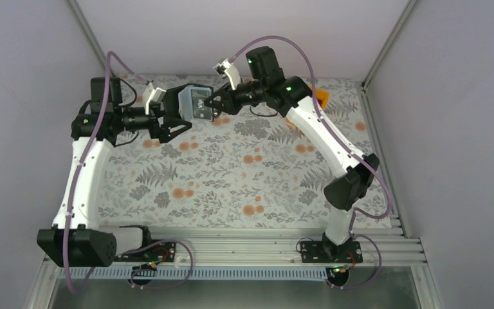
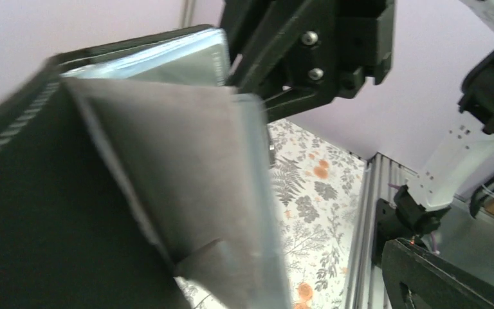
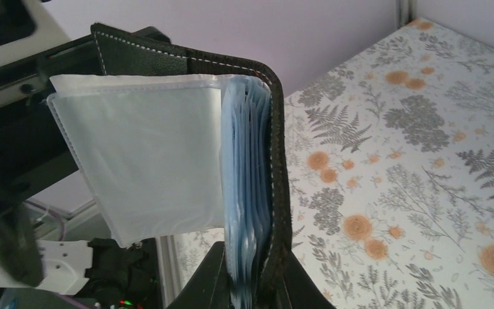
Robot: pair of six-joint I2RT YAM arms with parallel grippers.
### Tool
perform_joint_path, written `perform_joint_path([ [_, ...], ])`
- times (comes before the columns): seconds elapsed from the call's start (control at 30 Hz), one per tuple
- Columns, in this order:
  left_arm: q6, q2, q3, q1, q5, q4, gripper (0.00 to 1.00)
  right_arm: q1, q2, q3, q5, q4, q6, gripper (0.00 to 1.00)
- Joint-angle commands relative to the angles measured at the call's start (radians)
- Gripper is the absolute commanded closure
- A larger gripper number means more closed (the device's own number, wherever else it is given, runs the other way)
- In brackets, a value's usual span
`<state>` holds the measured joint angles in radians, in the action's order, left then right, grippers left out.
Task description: Take the credit cards out of the card holder
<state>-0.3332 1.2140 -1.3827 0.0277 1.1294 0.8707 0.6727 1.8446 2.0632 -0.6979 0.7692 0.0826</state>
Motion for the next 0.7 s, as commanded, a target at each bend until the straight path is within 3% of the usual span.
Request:
perform_joint_path([
  [0.0,-0.067,0.038,-0.008,-0.017,0.102,-0.003,0.0,-0.002,0.046,0.093,0.061,0.048,-0.04,0.96],
  [0.13,-0.015,0.12,-0.04,-0.017,-0.005,-0.054,0.0,-0.001,0.049,0.113,-0.032,0.054,-0.077,0.96],
  [0.2,-0.017,0.144,-0.049,-0.017,-0.055,-0.065,0.09,-0.001,0.024,0.077,-0.089,0.044,-0.121,0.96],
  [0.27,-0.063,0.15,-0.061,-0.017,-0.041,-0.022,0.35,-0.005,-0.014,0.016,-0.115,0.022,-0.157,0.96],
  [0.37,-0.132,0.126,-0.061,-0.016,0.044,0.027,0.84,-0.023,-0.047,-0.04,-0.16,-0.013,-0.178,0.96],
  [0.4,-0.136,0.118,-0.057,-0.015,0.063,0.029,0.96,-0.029,-0.047,-0.048,-0.179,-0.019,-0.182,0.95],
  [0.43,-0.136,0.116,-0.057,-0.017,0.081,0.035,0.97,-0.033,-0.046,-0.052,-0.205,-0.02,-0.19,0.91],
  [0.47,-0.137,0.119,-0.062,-0.016,0.096,0.042,0.97,-0.037,-0.048,-0.059,-0.235,-0.021,-0.207,0.79],
  [0.5,-0.133,0.122,-0.064,-0.017,0.105,0.046,0.98,-0.041,-0.054,-0.075,-0.251,-0.025,-0.228,0.61],
  [0.57,-0.139,0.121,-0.065,-0.016,0.108,0.058,0.98,-0.055,-0.087,-0.156,-0.263,-0.075,-0.253,0.37],
  [0.6,-0.15,0.121,-0.06,-0.016,0.118,0.066,0.98,-0.068,-0.105,-0.21,-0.256,-0.134,-0.241,0.31],
  [0.67,-0.172,0.125,-0.046,-0.017,0.155,0.081,0.98,-0.087,-0.111,-0.266,-0.254,-0.173,-0.234,0.26],
])
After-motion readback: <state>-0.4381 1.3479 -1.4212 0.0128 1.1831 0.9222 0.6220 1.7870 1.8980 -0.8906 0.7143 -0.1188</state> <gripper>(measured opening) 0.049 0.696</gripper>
